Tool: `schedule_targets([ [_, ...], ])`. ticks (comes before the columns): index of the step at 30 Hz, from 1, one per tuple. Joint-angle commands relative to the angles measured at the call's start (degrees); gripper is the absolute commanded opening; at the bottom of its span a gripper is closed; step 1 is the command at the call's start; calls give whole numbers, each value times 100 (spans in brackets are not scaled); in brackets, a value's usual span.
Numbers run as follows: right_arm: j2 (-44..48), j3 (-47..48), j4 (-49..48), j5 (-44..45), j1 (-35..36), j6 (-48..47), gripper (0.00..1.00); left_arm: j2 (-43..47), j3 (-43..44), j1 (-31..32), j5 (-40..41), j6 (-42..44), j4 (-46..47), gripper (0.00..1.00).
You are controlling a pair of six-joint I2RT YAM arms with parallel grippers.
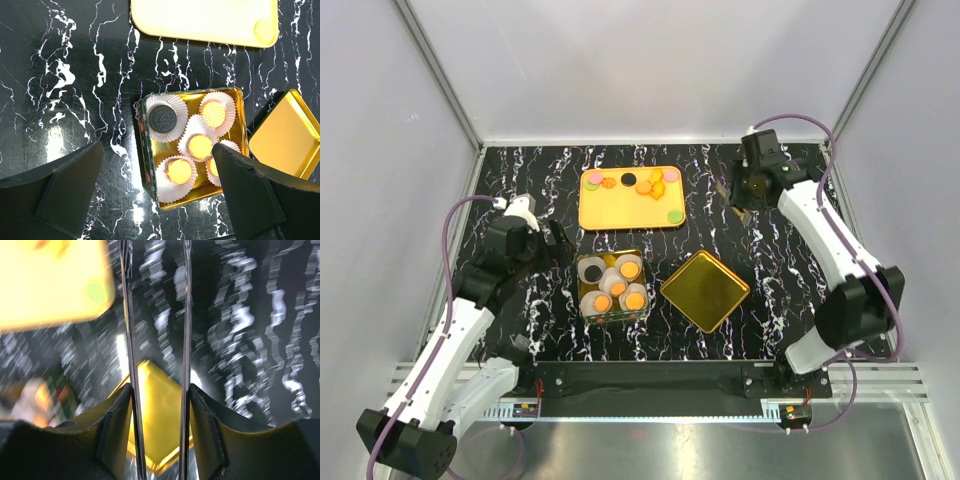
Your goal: Pack the cookies
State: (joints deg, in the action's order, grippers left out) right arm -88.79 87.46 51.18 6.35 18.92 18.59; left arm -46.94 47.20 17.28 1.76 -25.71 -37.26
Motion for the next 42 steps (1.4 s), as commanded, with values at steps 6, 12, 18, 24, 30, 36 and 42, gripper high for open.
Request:
schedule_targets([
  [6,-1857,446,-1242,-116,-1504,-145,53,115,-27,-14,-334,49,359,99],
  [12,-3133,1431,-1110,-63,-1522,-460,57,194,-35,-14,-325,49,351,99],
  [18,-3768,1818,-908,-266,-1514,-602,59,220,-27,-23,-352,49,359,99],
  [24,-4102,2091,-803,-617,-1514,-628,70,229,-35,-32,-378,58,368,99],
  [30,-4006,2065,-697,-714,-1523,-672,89,255,-44,-32,-361,49,377,99],
  [36,-3567,2398,-399,-302,-1549,-699,100,282,-44,-32,-360,49,368,99],
  [42,-2452,1697,-450,-379,-1496,-418,90,299,-44,-32,-343,49,368,99],
])
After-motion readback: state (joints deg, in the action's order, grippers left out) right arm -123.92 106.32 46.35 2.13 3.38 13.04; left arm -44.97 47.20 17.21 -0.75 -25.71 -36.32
